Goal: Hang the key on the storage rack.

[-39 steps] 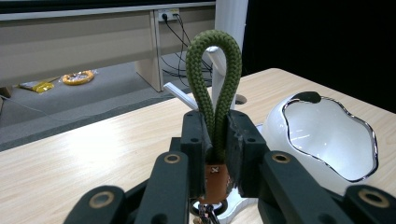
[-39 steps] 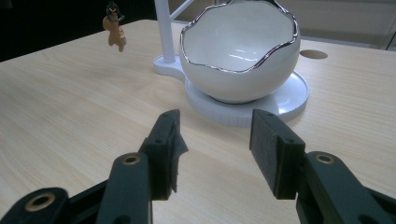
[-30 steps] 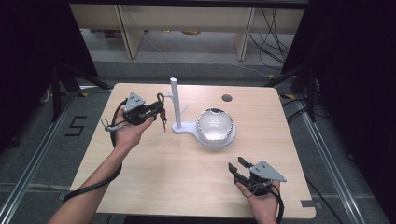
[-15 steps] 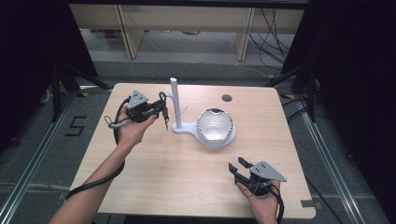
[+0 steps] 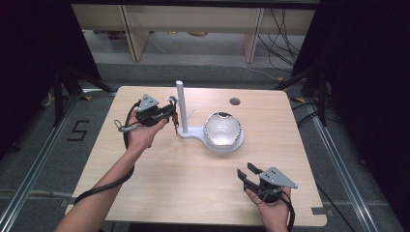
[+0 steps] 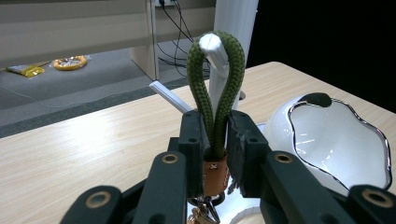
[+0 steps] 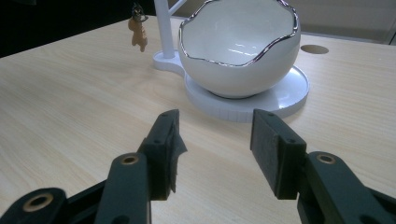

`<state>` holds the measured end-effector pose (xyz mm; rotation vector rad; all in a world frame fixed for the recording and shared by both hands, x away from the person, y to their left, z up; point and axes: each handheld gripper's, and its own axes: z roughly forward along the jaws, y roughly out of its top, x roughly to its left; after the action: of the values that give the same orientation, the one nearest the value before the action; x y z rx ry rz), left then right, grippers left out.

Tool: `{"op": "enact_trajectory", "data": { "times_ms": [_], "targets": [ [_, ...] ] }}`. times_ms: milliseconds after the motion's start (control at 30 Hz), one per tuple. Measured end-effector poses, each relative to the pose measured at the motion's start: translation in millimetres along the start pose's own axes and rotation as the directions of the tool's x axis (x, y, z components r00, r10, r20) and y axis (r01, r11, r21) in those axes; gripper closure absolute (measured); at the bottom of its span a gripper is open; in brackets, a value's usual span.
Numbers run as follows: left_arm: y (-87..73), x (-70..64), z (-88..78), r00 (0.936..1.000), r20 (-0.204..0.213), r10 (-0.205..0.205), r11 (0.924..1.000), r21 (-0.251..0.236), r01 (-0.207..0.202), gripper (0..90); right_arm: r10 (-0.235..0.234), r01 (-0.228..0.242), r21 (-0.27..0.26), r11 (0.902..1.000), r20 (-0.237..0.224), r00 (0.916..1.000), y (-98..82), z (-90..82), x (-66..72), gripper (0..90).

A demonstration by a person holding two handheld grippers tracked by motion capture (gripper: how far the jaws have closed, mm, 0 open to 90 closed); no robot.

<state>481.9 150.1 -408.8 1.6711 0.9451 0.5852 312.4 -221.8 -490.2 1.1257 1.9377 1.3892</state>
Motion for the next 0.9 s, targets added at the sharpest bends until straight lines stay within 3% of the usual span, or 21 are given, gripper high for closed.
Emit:
{"op": "enact_trajectory", "data": {
  "times_ms": [100,200,233,467,700,767,900],
  "targets": [
    [-2.4,-0.3,-2.8,0.9999,-0.006,0.014,0.9999,-0.001,-0.014,73.6,-0.012,0.012,0.005,0.9999,0.004,0.9999,0.1,-0.8,-1.7,53.0],
    [-3.7,1.1,-8.4,0.9997,-0.016,0.019,0.9997,-0.013,-0.019,70.6,0.041,-0.042,0.017,0.999,0.01,0.9991,-0.3,-2.0,1.8,52.9],
    [-3.6,1.8,-10.7,0.9996,-0.02,0.022,0.9996,-0.017,-0.022,69.6,0.023,-0.023,0.015,0.9996,0.003,0.9997,-0.1,-1.6,-0.4,52.9],
    [-8.2,6.5,-33.1,0.9985,-0.029,0.047,0.9982,-0.037,-0.048,63.9,0.015,-0.015,-0.001,0.9999,-0.01,0.9998,0.0,0.3,-1.7,52.9],
    [-29.7,9.1,-56.9,0.9977,-0.044,0.052,0.9975,-0.046,-0.054,51.0,0.026,-0.026,0.021,0.9994,0.017,0.9995,0.3,-3.9,-2.8,52.6],
    [-36.5,9.6,-64.0,0.9975,-0.049,0.051,0.9974,-0.049,-0.054,48.3,0.01,-0.01,0.0,1.0,0.008,0.9999,-0.9,-1.3,-5.2,52.4],
    [-50.9,10.0,-77.4,0.9973,-0.061,0.041,0.9975,-0.055,-0.044,43.8,0.02,-0.02,-0.002,0.9998,0.007,0.9998,-2.0,-1.3,-6.3,52.1]
  ]
}}
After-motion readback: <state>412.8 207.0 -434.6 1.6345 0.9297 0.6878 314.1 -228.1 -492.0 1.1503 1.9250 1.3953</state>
